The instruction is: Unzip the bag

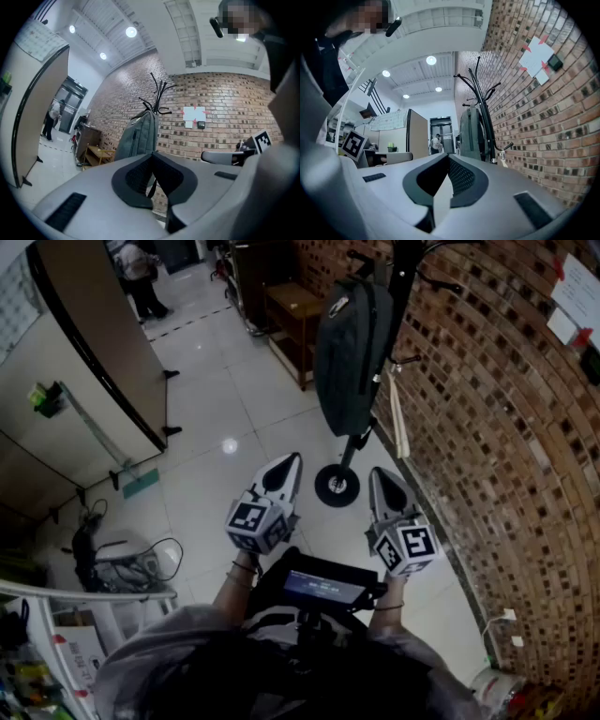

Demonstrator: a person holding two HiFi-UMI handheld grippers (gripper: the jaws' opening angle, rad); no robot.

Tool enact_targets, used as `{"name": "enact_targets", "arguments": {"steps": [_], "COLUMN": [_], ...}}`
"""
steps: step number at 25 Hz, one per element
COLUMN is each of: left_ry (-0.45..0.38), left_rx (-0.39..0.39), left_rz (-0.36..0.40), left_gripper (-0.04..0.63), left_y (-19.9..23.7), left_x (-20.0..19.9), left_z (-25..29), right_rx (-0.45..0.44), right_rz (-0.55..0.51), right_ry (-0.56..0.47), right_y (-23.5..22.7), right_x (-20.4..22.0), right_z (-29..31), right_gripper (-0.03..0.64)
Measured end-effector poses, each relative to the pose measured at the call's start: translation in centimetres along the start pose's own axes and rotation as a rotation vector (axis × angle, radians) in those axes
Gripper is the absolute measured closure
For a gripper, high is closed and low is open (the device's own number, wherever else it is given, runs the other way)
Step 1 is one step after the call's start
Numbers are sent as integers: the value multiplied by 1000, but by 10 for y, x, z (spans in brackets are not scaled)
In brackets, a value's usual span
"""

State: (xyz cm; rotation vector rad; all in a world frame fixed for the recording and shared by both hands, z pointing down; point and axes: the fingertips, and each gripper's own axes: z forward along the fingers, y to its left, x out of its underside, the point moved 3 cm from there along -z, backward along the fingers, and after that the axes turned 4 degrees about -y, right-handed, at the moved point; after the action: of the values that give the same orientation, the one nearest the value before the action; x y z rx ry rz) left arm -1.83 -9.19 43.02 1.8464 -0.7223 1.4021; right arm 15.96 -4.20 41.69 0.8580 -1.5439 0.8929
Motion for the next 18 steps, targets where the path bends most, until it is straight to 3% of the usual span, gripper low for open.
{"name": "enact_targets", "arguments": {"steps": [6,10,17,18], "left_ry": [10,-7,11,18], "left_rx": [51,91,139,147], "left_rz": [-15,-27,-32,-37], "left_gripper": [586,586,586,586], "left_y": [30,49,80,81], "left_x": [-18,-35,-33,-35], "left_z": [39,64,97,101], "right_rx": [31,72,137,143], "right_rz": [-168,-194,-287,-312], "right_ry": [-10,-39,-64,-61], "right_y": [-11,-21,-41,-43], "right_x": [-22,-43,-76,-81], "right_z": [52,86,127,133], "right_gripper": [623,621,616,589]}}
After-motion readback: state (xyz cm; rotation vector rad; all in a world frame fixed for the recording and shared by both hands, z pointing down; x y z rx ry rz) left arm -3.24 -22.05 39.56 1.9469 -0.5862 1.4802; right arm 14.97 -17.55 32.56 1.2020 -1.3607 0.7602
